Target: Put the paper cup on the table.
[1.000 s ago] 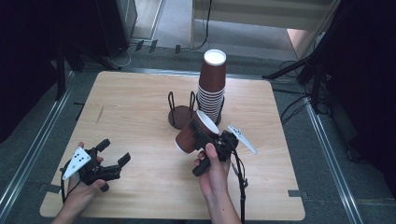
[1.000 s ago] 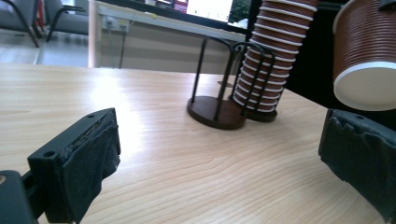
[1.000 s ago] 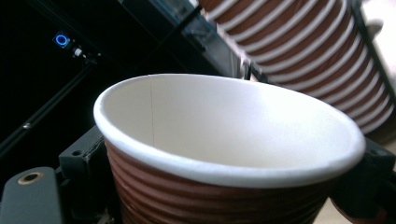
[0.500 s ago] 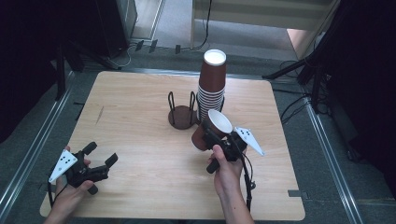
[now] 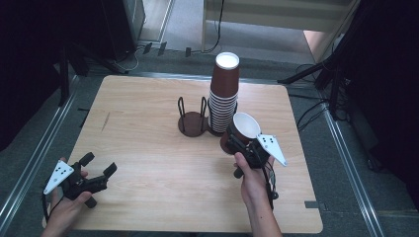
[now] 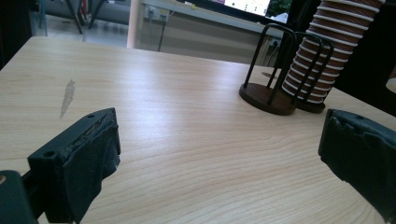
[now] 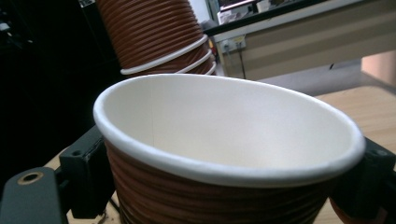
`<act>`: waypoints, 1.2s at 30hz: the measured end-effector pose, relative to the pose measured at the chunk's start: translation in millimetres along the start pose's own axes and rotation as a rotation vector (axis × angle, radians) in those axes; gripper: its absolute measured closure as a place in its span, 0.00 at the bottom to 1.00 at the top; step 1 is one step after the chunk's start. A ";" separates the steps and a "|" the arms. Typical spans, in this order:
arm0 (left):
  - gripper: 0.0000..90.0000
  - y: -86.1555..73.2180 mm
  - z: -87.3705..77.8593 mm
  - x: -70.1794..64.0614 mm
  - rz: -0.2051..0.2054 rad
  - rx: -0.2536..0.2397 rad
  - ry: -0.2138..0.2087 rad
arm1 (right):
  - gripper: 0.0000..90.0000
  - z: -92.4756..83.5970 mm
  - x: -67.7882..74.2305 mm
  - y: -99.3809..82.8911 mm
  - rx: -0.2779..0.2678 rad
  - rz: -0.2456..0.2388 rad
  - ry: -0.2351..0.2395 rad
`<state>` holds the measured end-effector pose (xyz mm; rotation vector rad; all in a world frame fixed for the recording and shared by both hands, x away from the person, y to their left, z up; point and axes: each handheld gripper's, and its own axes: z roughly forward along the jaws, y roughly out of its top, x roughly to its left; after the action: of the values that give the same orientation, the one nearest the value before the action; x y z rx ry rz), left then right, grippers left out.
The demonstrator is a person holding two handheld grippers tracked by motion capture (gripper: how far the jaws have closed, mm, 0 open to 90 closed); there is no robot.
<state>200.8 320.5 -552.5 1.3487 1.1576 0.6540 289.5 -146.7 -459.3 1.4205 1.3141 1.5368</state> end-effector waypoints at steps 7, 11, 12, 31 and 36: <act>0.00 -1.8 -5.8 6.5 -0.003 0.003 0.015 | 0.13 4.6 -11.5 -0.2 -0.018 -0.071 -0.029; 0.00 -1.8 -8.5 9.5 -0.020 -0.003 0.024 | 0.13 9.2 -20.2 0.6 -0.025 -0.102 -0.049; 0.00 -1.8 -8.3 9.4 -0.018 -0.003 0.026 | 0.13 10.9 -22.6 1.0 -0.026 -0.106 -0.056; 0.00 -1.5 -4.7 4.9 -0.002 0.020 0.050 | 0.12 42.7 -79.4 -0.3 -0.042 -0.236 -0.140; 0.00 -1.3 -4.5 5.0 0.001 0.025 0.046 | 0.12 55.3 -86.5 -2.6 0.002 -0.285 -0.195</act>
<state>198.1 326.6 -554.2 1.3614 1.2055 0.6769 359.4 -213.7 -493.5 1.2851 1.3328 1.1806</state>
